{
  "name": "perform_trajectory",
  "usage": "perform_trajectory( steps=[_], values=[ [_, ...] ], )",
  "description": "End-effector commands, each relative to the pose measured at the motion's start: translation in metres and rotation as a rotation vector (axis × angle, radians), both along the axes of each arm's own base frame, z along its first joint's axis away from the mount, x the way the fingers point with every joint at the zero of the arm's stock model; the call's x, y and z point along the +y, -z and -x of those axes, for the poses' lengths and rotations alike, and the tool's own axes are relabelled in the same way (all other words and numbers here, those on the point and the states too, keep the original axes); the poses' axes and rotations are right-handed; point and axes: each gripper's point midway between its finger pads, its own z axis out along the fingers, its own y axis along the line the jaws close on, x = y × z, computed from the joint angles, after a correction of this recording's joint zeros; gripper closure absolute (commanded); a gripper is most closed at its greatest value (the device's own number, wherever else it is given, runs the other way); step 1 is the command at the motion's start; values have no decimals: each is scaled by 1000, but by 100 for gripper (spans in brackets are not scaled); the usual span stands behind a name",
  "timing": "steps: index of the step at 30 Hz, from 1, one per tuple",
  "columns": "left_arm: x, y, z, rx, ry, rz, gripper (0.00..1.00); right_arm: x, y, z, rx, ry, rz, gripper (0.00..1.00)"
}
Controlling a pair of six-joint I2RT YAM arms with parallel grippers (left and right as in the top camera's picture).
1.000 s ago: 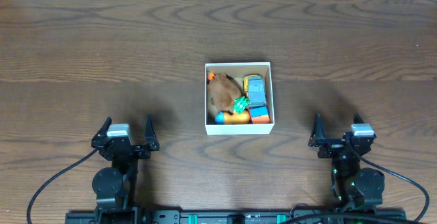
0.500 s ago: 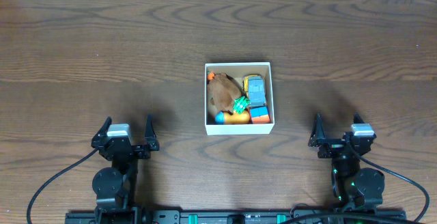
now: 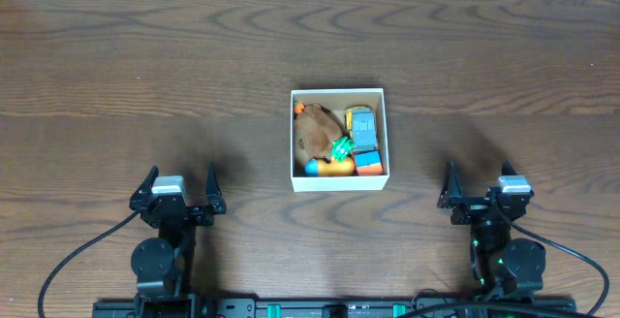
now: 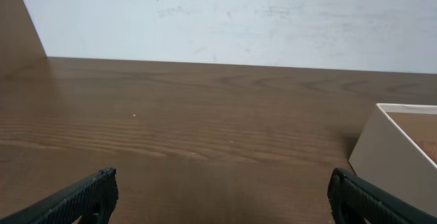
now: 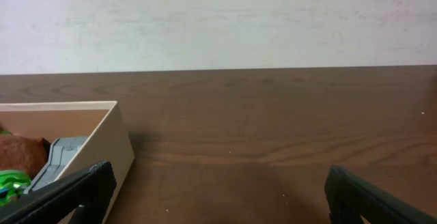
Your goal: Pack container
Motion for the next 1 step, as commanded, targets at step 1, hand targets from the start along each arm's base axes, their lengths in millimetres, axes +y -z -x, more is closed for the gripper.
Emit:
perform_trajectory(
  steps=[1],
  values=[
    [2,16,0,38,-10,-2,2,2,1,0,-2,-12,11,1]
  ],
)
